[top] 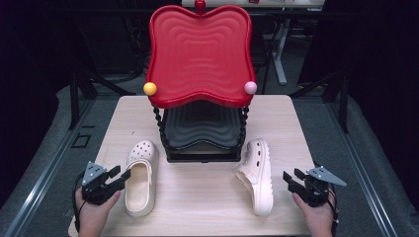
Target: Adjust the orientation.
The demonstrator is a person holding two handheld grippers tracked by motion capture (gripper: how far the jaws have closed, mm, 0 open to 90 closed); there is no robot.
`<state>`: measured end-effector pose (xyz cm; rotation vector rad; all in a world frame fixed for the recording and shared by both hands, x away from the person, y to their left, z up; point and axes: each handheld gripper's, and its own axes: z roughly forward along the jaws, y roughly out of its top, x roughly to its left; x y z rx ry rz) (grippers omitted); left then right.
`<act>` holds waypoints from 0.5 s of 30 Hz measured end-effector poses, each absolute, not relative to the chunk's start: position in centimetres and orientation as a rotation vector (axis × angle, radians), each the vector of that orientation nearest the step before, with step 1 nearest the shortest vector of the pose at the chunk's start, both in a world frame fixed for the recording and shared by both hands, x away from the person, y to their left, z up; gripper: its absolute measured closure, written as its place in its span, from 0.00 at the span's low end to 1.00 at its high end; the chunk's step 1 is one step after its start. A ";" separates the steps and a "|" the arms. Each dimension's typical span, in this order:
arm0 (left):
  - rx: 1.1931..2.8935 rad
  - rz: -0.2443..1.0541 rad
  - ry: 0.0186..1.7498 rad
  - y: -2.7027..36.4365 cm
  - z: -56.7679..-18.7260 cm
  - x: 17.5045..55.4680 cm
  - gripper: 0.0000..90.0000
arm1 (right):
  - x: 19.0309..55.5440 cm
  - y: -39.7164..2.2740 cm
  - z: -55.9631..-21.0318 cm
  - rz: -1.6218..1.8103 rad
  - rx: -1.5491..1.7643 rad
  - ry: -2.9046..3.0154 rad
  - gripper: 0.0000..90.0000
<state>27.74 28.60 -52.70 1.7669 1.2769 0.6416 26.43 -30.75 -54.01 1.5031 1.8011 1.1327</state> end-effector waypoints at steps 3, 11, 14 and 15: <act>1.779 0.634 1.294 28.4 -53.0 28.0 0.65 | 26.4 -30.8 -54.0 1.113 1.504 1.816 0.57; 1.793 0.618 1.327 28.1 -53.6 28.5 0.69 | 26.5 -31.0 -54.1 1.152 1.522 1.787 0.57; 1.794 0.627 1.354 27.9 -53.8 28.7 0.70 | 26.5 -31.0 -54.2 1.167 1.533 1.786 0.57; 1.795 0.631 1.358 27.9 -53.8 28.8 0.70 | 26.5 -31.0 -54.2 1.167 1.533 1.786 0.57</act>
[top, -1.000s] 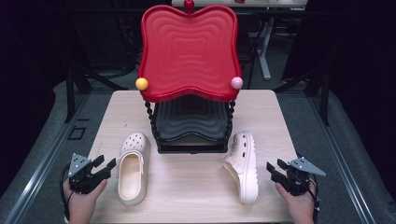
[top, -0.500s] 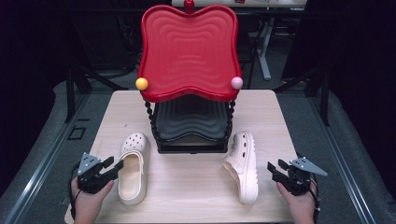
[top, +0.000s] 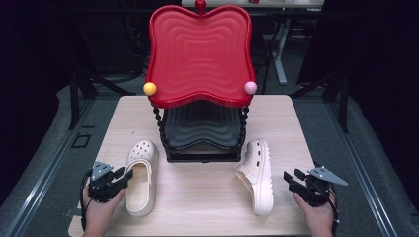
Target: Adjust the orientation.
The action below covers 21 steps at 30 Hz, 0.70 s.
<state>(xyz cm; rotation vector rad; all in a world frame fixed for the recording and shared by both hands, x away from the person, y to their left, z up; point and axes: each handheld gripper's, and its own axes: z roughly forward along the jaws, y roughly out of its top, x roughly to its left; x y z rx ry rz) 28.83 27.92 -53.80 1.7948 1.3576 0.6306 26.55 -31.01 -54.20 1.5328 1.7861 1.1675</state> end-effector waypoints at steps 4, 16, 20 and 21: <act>1.811 0.629 1.365 27.8 -54.1 29.1 0.74 | 26.5 -30.9 -54.2 1.161 1.529 1.791 0.57; 1.846 0.676 1.360 27.3 -53.8 28.9 0.80 | 26.5 -30.9 -54.2 1.173 1.530 1.791 0.57; 1.862 0.669 1.349 27.1 -53.7 28.5 0.81 | 26.4 -31.0 -54.1 1.172 1.533 1.789 0.57; 1.865 0.666 1.349 27.0 -53.7 28.4 0.81 | 26.4 -31.0 -54.0 1.175 1.532 1.790 0.57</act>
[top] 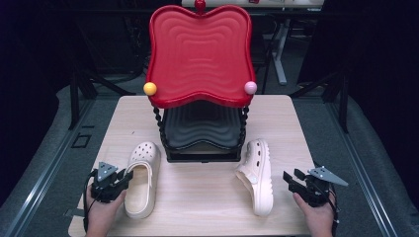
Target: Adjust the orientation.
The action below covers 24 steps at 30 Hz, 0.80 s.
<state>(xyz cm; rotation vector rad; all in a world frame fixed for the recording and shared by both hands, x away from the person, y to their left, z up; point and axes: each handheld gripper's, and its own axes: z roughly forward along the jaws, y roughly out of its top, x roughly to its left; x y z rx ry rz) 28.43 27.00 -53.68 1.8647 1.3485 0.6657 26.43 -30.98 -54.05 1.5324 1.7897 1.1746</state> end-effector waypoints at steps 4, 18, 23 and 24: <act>1.879 0.646 1.336 27.0 -53.5 27.9 0.81 | 26.4 -31.0 -53.9 1.177 1.536 1.797 0.59; 1.862 0.607 1.339 27.1 -53.6 27.8 0.81 | 25.3 -28.5 -52.1 1.205 1.406 1.876 0.87; 1.880 0.611 1.328 26.8 -53.5 27.8 0.81 | 24.8 -27.1 -51.4 1.232 1.340 1.899 0.93; 1.882 0.614 1.329 26.8 -53.5 27.8 0.81 | 24.7 -26.8 -51.2 1.239 1.324 1.899 0.93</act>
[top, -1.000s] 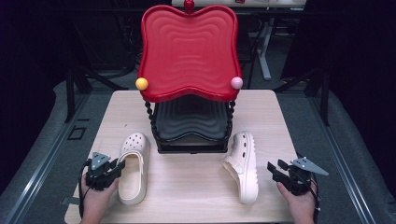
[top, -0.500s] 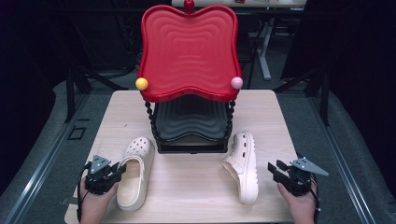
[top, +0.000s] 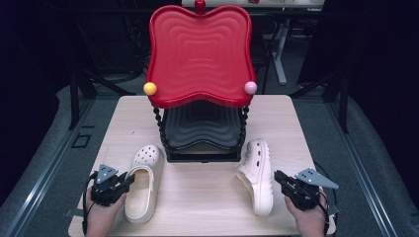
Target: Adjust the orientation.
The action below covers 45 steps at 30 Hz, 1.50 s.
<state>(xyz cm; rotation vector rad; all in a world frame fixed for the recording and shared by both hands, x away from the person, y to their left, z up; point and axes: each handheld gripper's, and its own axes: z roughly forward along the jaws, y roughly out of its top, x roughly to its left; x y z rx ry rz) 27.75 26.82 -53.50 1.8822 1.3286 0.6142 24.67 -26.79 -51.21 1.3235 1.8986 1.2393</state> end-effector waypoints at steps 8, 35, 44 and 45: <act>1.863 0.611 1.331 27.0 -53.6 27.8 0.80 | 24.7 -24.4 -51.0 1.220 1.219 1.945 0.97; 1.807 0.579 1.316 27.4 -53.5 27.6 0.70 | 24.7 -25.9 -51.0 1.137 1.281 1.950 1.00; 1.806 0.580 1.315 27.5 -53.5 27.6 0.69 | 25.5 -30.1 -51.7 1.114 1.498 1.851 1.00; 1.809 0.580 1.316 27.5 -53.5 27.6 0.69 | 25.6 -30.5 -51.9 1.118 1.522 1.844 1.00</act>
